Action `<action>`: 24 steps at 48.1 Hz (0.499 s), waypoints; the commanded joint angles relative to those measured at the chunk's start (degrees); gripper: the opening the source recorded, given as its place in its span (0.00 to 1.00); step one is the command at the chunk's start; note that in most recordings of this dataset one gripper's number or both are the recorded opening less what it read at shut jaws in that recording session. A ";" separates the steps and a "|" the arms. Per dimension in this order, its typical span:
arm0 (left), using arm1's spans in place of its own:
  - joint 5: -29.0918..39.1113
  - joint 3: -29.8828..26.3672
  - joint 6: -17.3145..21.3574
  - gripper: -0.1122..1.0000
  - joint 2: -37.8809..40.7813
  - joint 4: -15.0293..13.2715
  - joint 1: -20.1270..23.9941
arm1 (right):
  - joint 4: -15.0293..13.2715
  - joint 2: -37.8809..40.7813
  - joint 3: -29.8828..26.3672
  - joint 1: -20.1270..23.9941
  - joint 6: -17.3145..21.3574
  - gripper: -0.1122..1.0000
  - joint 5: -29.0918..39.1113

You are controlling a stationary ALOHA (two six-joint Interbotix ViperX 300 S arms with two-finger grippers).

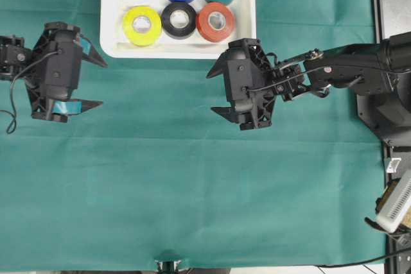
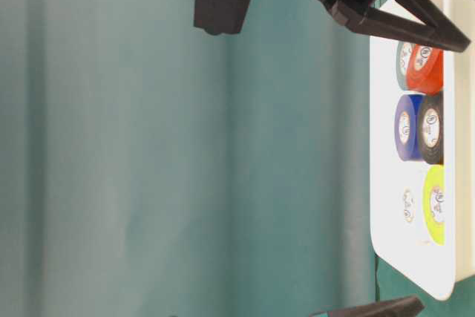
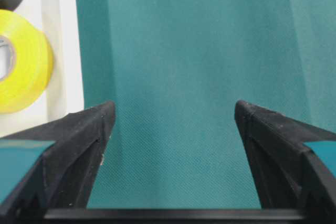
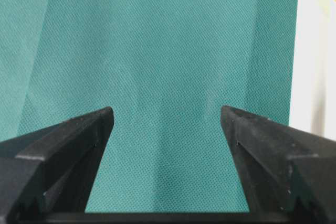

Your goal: Put the tape alternately from left to right into the white case.

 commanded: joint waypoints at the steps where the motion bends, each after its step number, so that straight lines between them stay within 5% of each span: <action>1: -2.20 0.26 -0.18 0.95 -1.32 -0.09 -0.26 | 0.09 -0.70 -1.23 0.18 0.09 0.88 -0.53; 24: -3.60 3.25 -0.18 0.95 -4.48 -0.09 -0.26 | 0.18 -0.62 -1.14 0.18 0.09 0.88 -1.23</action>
